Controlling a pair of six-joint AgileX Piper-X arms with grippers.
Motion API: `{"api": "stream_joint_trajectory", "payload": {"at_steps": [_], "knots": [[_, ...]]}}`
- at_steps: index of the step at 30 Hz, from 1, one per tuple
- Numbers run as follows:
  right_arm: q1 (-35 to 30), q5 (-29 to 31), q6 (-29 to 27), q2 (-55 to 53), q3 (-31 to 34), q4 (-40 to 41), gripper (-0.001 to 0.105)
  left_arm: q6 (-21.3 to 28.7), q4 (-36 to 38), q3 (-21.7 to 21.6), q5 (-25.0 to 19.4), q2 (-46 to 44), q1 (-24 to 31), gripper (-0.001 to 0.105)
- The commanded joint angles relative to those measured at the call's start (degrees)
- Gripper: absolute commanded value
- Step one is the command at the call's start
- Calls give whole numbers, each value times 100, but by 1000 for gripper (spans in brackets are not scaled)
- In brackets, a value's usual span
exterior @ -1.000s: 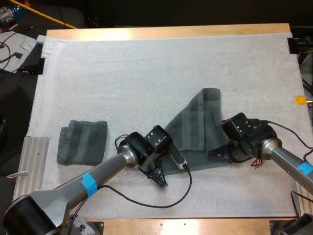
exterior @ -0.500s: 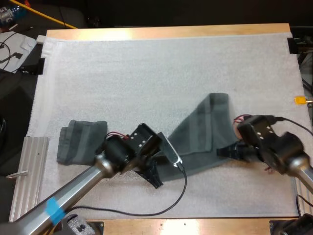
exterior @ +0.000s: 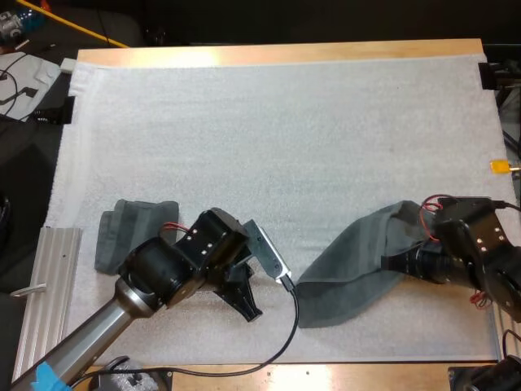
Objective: Pick towel from pile, fold and stack
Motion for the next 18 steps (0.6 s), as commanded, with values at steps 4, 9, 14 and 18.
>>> {"api": "stream_joint_trajectory", "payload": {"at_steps": [4,9,14,18], "knots": [[-3,-275,117,-71,-17,95,0,-36,-210,-27,917,26,-16,0],[-21,-458,128,-10,12,80,0,52,-360,40,1031,74,-16,0],[-30,-407,101,94,62,-48,0,260,-647,355,914,166,-29,2],[-10,-393,95,123,70,11,0,298,-783,385,1025,175,-48,23]]}}
